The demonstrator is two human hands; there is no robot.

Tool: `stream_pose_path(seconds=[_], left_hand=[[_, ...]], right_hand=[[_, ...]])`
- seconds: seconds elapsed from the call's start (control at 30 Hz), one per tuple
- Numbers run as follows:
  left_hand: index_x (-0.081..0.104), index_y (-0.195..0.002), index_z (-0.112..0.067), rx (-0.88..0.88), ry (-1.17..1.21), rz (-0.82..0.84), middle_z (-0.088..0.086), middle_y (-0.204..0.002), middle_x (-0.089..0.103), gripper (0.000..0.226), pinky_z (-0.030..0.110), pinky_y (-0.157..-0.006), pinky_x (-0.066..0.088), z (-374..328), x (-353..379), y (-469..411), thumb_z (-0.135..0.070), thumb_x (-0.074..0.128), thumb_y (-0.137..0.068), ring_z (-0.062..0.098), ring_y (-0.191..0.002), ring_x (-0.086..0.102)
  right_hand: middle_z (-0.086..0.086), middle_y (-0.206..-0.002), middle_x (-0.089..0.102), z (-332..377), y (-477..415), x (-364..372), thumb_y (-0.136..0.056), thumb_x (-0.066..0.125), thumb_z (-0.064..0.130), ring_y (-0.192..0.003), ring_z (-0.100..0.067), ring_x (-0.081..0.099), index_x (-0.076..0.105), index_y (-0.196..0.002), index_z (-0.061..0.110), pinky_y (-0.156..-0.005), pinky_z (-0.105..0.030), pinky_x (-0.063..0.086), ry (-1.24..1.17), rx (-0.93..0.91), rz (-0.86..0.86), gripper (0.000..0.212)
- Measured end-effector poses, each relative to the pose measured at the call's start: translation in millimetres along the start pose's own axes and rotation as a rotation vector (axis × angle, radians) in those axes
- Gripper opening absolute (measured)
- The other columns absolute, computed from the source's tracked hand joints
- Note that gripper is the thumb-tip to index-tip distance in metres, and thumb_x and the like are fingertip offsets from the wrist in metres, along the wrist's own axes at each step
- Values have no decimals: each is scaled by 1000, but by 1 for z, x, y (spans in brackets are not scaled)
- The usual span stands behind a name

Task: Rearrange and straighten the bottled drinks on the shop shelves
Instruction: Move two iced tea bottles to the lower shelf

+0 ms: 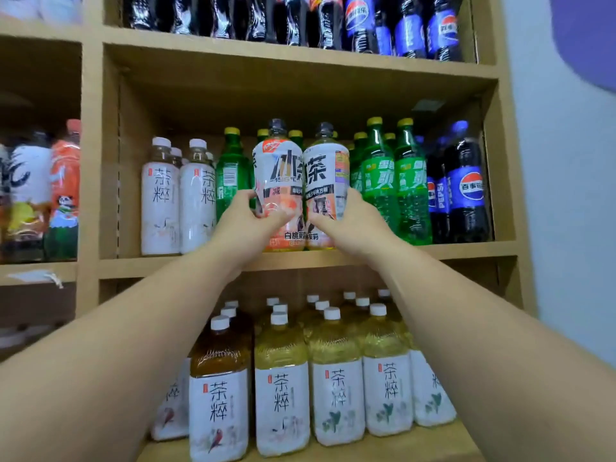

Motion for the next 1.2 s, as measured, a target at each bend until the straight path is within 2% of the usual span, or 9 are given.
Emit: stream_pose_path(seconds=[0.1,0.3,0.6,0.73,0.83,0.97,1.07,1.13,1.2], left_hand=[[38,-139,-32,18,-129,-84,-11,-120,64,85,45,-100,52,3,7,-9,-65,78,-72,19,-110,64],[53,-127,-26,-77,7,-53,-8,-113,67,63,34,-83,50,4,12,-23,-53,81,-78,13,-99,65],[59,-110,-32,14,133,93,-7,-109,75,23,36,-95,56,-12,3,2,-31,73,-93,10,-100,73],[55,-115,-36,42,128,74,-8,-114,73,23,39,-99,55,-26,-10,24,-33,68,-96,10,-104,71],[51,-130,-35,101,105,69,-11,-121,70,37,36,-99,54,-34,-23,44,-35,66,-97,6,-109,69],[48,-138,-31,128,47,44,-12,-122,71,43,27,-89,57,-41,-58,80,-34,64,-98,2,-107,69],[51,-134,-26,129,18,21,-9,-117,73,36,21,-82,58,-33,-92,116,-29,62,-100,4,-105,71],[49,-138,-25,109,-5,46,-7,-123,71,42,26,-88,58,-18,-112,144,-31,64,-99,7,-111,70],[49,-140,-27,64,5,69,-7,-127,70,49,31,-92,56,3,-130,172,-36,68,-96,9,-116,68]], right_hand=[[-5,-127,64,-13,-14,9,-86,69,59,-108,-29,64,25,-154,16,-89,-42,55,-7,12,-45,91],[-5,-125,63,-20,-31,13,-84,75,53,-108,-29,64,23,-153,16,-89,-40,54,-62,18,-70,94],[3,-107,67,-25,-22,10,-69,85,49,-93,-19,69,51,-117,24,-87,-47,60,-377,51,-49,64],[4,-102,74,-21,-13,7,-62,90,41,-89,-16,74,61,-110,26,-86,-46,62,-568,39,3,58],[5,-99,74,-5,1,2,-63,90,37,-86,-14,74,63,-108,25,-83,-44,63,-597,-25,-51,54],[6,-92,74,27,35,2,-50,84,43,-77,-10,73,60,-107,25,-73,-35,61,-645,-109,-118,64],[4,-92,77,47,69,24,-53,85,33,-76,-11,74,61,-111,21,-72,-35,61,-735,-171,-19,64],[3,-100,78,57,95,44,-54,85,29,-89,-11,76,62,-120,17,-83,-39,62,-785,-205,63,71],[7,-101,78,68,123,66,-55,83,29,-91,-8,75,63,-121,18,-83,-36,61,-801,-210,134,70]])
Point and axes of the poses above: each hand's wrist, its own y-axis away from the middle knuckle, its own x-axis out of the palm, z = x × y, the point moved 7 cm from there along -y, towards the middle knuckle
